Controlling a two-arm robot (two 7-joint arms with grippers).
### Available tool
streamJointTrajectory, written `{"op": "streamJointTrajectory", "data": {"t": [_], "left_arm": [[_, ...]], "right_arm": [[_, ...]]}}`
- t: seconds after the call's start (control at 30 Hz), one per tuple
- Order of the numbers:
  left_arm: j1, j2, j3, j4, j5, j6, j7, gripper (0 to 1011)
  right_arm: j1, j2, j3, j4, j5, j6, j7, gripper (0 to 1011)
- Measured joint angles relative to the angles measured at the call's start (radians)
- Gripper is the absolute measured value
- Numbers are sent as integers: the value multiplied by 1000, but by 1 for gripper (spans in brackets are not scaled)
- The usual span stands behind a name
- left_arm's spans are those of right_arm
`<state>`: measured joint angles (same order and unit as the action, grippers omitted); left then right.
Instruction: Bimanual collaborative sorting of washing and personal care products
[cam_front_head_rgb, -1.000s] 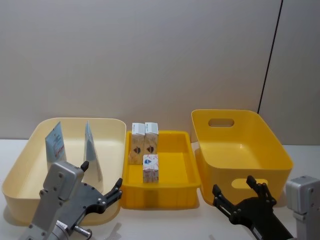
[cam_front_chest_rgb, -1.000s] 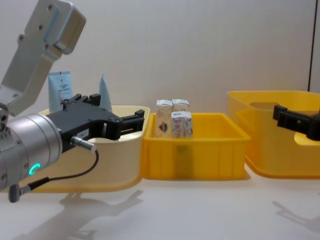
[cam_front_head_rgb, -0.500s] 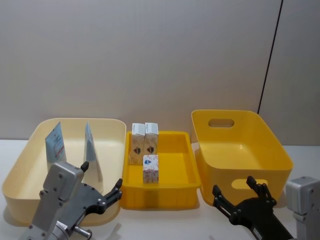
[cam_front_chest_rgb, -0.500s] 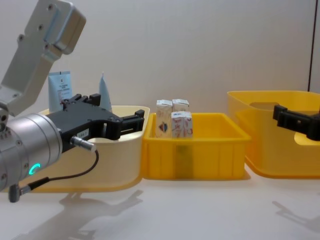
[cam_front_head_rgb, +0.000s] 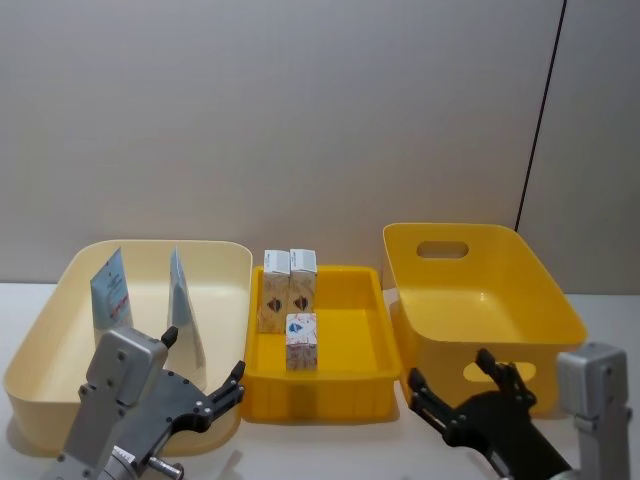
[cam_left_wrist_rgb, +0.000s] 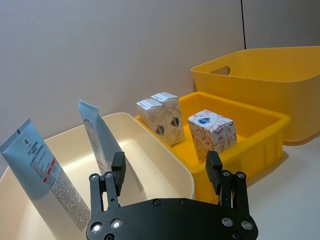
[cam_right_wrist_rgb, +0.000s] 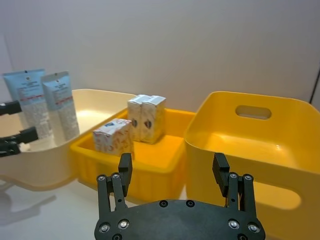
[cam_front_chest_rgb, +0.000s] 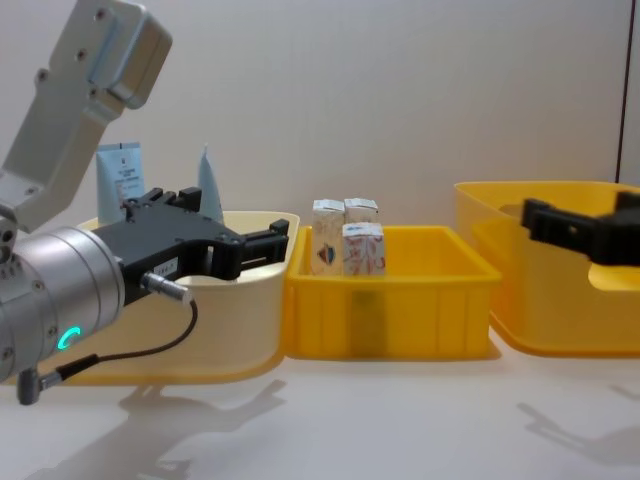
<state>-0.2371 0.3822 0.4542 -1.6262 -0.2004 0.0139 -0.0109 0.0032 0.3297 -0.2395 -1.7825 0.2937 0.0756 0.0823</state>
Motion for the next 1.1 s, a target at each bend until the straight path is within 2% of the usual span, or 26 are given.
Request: {"op": "streamJointTrajectory", "data": {"t": [0.17, 0.3, 0.33, 0.53, 0.6, 0.63, 0.87, 1.1], "left_arm": [[0, 0, 0, 0, 0, 0, 0, 1000], [0, 0, 0, 0, 0, 0, 0, 1000], [0, 0, 0, 0, 0, 0, 0, 1000], [0, 0, 0, 0, 0, 0, 0, 1000], [0, 0, 0, 0, 0, 0, 0, 1000], [0, 0, 0, 0, 0, 0, 0, 1000], [0, 0, 0, 0, 0, 0, 0, 1000], [0, 0, 0, 0, 0, 0, 0, 1000]], "right_arm": [[32, -7, -25, -31, 9, 77, 18, 1001], [74, -14, -55, -57, 11, 174, 28, 1001], [74, -14, -55, -57, 11, 174, 28, 1001], [151, -34, -104, -70, -5, 336, 23, 1001], [172, -41, -114, -69, -12, 367, 17, 1001], [191, -48, -123, -63, -20, 398, 10, 1001], [278, -90, -153, -23, -57, 520, -35, 1001], [370, -146, -160, 46, -94, 631, -97, 1001]]}}
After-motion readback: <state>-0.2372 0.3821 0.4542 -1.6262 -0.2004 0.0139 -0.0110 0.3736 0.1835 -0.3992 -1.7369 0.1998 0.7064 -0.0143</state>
